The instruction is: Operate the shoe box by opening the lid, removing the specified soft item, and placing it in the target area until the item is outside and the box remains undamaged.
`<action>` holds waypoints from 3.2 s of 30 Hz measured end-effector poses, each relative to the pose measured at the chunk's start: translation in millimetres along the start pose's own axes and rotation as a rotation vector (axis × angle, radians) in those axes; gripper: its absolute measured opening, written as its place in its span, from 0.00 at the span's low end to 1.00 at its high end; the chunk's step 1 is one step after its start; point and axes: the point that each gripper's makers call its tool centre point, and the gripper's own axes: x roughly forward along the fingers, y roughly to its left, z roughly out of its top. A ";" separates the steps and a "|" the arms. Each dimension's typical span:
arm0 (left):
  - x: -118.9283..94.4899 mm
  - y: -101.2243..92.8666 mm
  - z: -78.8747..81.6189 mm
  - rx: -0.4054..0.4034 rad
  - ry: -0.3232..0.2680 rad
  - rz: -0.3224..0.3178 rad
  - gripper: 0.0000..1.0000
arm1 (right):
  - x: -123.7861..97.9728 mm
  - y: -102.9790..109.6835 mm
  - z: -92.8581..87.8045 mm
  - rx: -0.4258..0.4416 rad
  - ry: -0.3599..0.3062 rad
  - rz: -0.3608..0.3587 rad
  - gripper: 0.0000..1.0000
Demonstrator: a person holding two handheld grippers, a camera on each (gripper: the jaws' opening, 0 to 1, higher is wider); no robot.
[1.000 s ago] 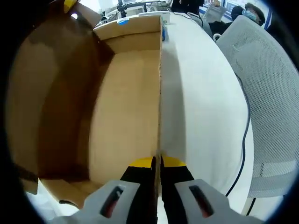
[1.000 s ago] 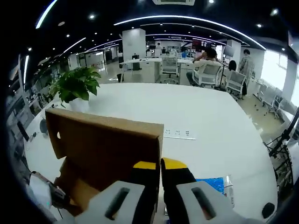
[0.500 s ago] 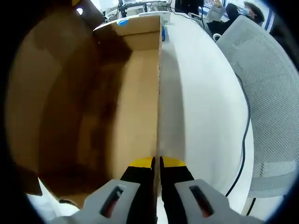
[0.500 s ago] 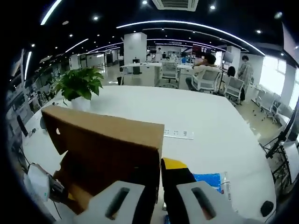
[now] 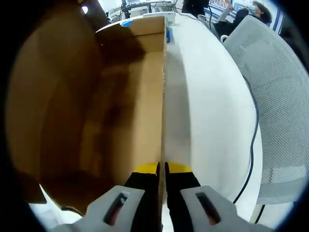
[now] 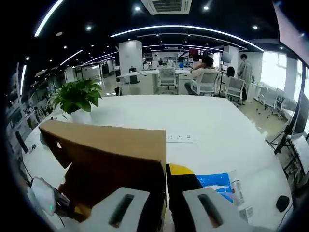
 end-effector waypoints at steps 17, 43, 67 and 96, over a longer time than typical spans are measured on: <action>-0.7 -0.9 0.3 0.009 -0.003 0.007 0.03 | -19.4 0.3 -17.5 -0.031 -0.023 -0.034 0.00; -14.0 5.3 22.6 -0.084 -0.180 0.118 0.29 | -17.8 -2.1 -24.9 -0.078 -0.069 -0.060 0.00; -143.0 29.5 21.9 -0.762 -0.591 0.586 0.64 | -25.4 1.3 -35.4 0.008 -0.083 -0.021 0.00; -199.6 76.4 8.8 -0.823 -0.547 0.785 0.49 | -56.5 24.4 -54.6 -0.075 -0.068 0.116 0.16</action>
